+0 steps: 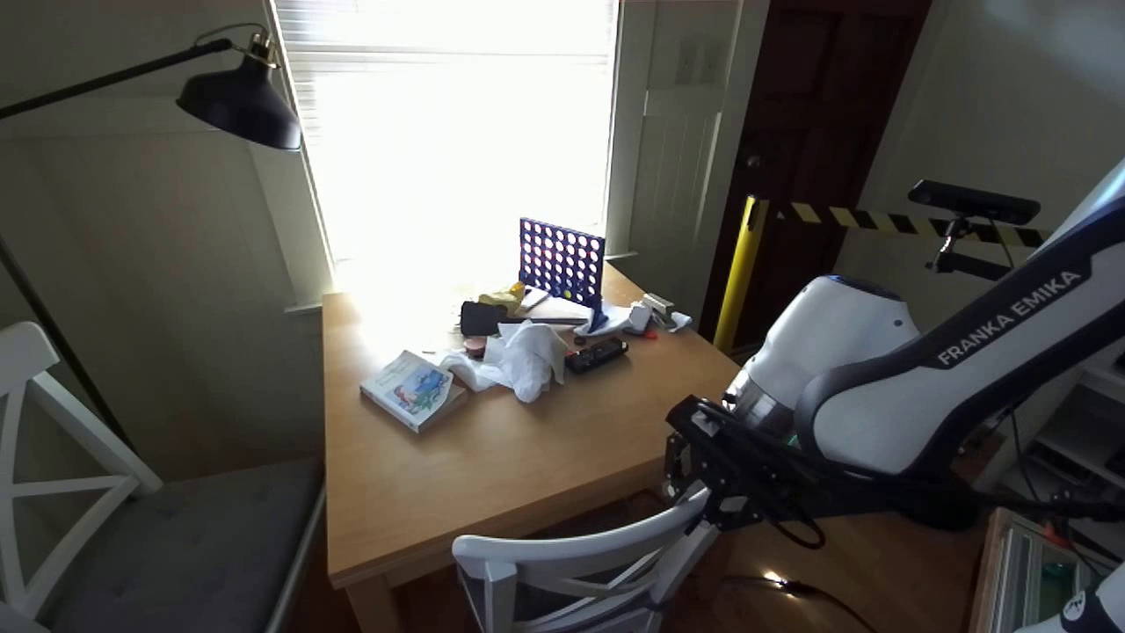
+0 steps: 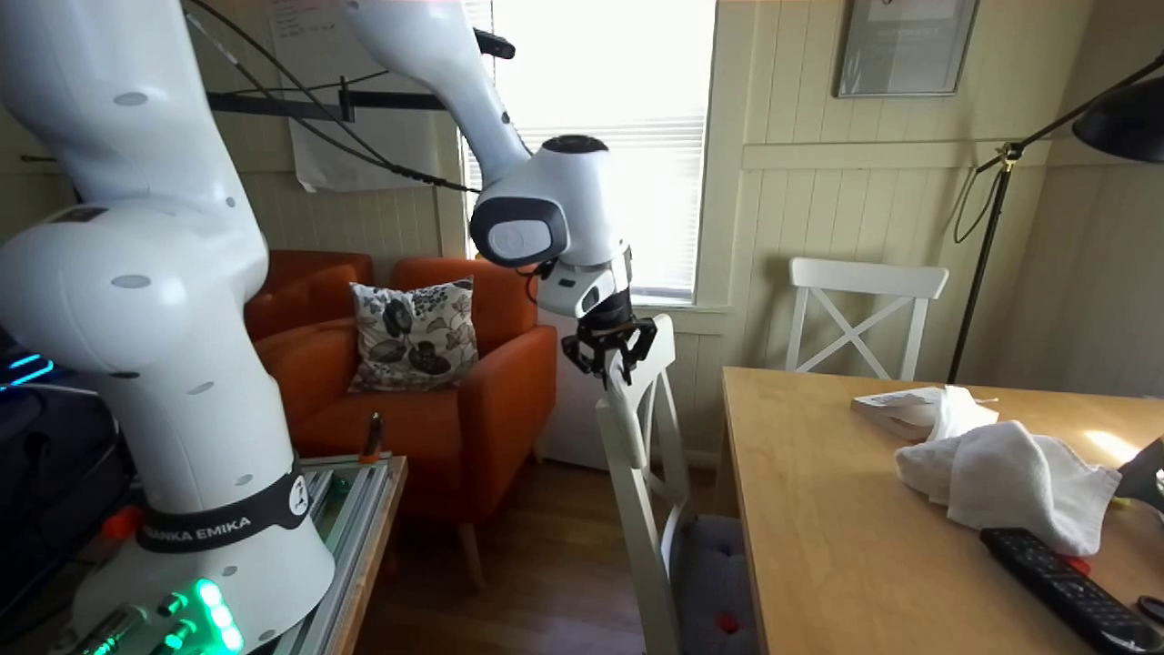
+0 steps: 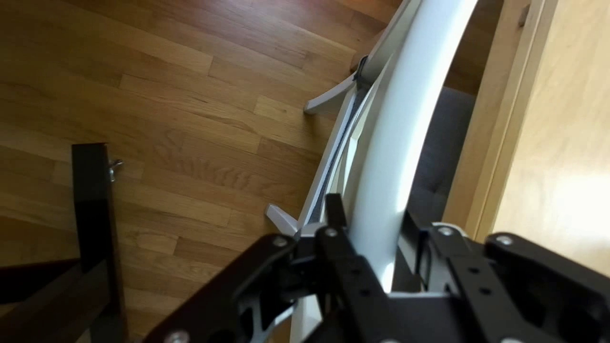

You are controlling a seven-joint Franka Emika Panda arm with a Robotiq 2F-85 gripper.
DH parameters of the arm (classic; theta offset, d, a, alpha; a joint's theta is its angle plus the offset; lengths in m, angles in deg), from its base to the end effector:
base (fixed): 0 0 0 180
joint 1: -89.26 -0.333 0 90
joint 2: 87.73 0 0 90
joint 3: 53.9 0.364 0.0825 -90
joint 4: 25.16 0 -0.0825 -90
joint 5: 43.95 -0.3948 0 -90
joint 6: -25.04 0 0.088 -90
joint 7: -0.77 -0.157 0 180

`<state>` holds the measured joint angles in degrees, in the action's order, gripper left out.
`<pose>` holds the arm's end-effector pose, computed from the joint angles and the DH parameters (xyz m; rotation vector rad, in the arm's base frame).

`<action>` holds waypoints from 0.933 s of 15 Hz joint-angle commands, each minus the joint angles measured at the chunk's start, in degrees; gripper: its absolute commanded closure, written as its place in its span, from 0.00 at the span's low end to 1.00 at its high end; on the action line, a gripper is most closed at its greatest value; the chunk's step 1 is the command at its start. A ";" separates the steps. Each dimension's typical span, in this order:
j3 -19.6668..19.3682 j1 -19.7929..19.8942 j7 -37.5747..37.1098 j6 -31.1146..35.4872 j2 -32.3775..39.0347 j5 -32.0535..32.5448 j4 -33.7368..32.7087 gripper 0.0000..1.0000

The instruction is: Partially pull the chair out away from the table

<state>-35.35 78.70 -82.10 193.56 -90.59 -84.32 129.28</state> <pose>0.4049 0.1832 0.2614 -1.9320 2.0060 0.0368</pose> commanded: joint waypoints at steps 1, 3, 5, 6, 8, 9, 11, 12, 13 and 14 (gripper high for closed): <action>-1.93 -2.95 8.26 -11.27 -7.46 -4.36 2.71 0.92; -2.60 -3.15 10.84 -13.77 -8.41 -4.85 3.56 0.92; -2.75 -3.54 12.82 -15.79 -9.54 -5.20 4.72 0.92; -2.78 -3.75 13.55 -16.56 -10.12 -5.24 5.36 0.92; -2.61 -4.46 14.38 -17.56 -11.26 -5.51 6.61 0.92; -2.58 -4.23 13.82 -17.89 -9.33 -4.03 4.56 0.92; -2.69 -4.12 13.31 -19.22 -8.55 -2.74 2.97 0.92; -2.79 -3.93 13.03 -20.12 -9.00 -2.31 2.77 0.92; -2.86 -4.02 13.17 -20.86 -10.68 -2.60 4.03 0.92; -2.99 -4.17 13.28 -21.92 -12.48 -3.13 5.15 0.92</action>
<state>-38.39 76.89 -70.70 181.39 -96.12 -87.45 131.76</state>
